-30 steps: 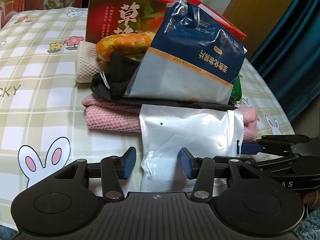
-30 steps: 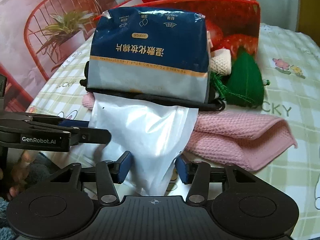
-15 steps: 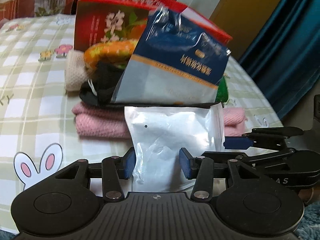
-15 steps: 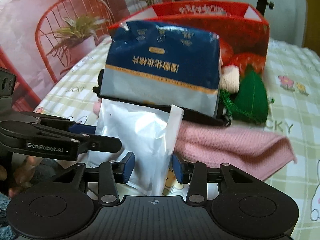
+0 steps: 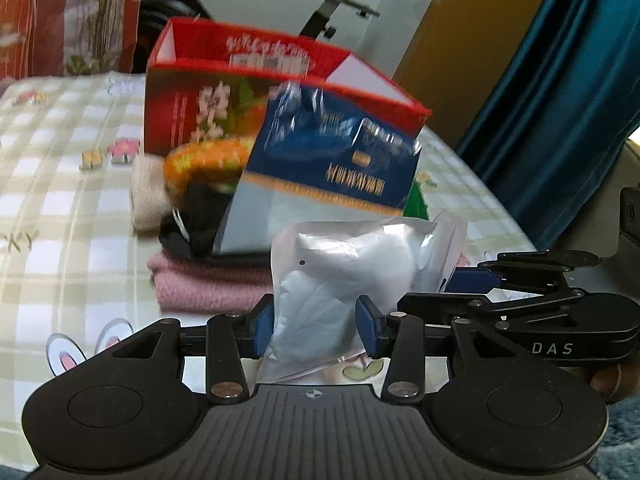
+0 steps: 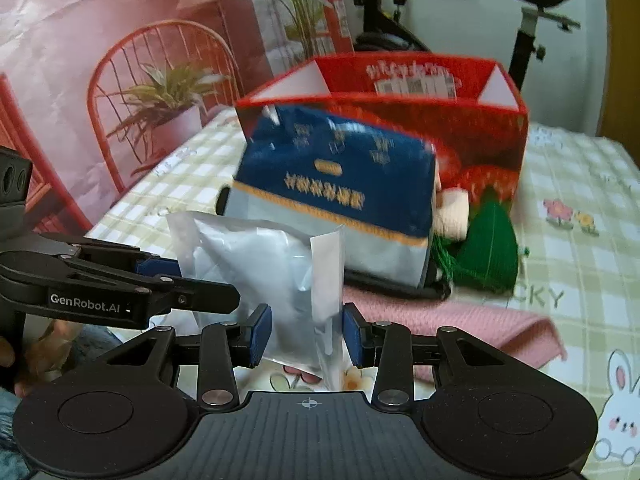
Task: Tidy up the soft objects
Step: 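Lift the white foil bag with both grippers and lower it into the red box, then open both grippers and move them to the blue wipes pack, then close both grippers on the blue wipes pack and lift it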
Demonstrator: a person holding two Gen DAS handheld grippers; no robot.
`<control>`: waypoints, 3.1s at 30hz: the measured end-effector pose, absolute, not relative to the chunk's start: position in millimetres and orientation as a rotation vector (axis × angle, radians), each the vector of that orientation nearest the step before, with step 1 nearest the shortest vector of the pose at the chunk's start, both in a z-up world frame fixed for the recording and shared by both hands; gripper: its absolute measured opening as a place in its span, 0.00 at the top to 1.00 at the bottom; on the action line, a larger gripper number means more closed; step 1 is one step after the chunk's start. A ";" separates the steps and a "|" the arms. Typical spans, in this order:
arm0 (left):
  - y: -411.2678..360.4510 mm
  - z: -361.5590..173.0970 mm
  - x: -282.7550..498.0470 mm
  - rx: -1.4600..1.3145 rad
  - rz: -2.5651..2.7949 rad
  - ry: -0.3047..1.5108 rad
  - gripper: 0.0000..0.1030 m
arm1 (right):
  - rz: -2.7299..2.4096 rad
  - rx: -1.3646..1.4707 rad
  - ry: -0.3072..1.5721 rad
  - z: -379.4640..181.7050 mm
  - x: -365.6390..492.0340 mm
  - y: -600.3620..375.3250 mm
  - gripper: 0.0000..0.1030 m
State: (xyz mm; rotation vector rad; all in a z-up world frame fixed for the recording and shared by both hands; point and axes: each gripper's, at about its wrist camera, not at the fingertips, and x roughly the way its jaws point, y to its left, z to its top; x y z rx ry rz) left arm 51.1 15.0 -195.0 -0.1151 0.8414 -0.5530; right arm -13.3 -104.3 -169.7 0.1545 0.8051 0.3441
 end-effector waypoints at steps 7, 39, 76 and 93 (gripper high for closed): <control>27.2 -148.1 64.3 -0.225 -0.579 0.752 0.56 | 0.354 0.171 0.692 -127.2 -8.3 -114.6 0.65; -69.1 -120.2 241.4 -0.018 -0.479 0.689 0.56 | 0.161 0.098 0.618 -134.7 180.1 -174.7 0.65; -3.3 -144.1 105.6 -0.128 -0.358 0.632 0.45 | 0.210 0.208 0.429 -166.8 19.0 -140.7 0.47; -6.2 -192.6 94.0 -0.117 -0.409 0.689 0.58 | 0.256 0.204 0.512 -199.4 23.0 -129.3 0.45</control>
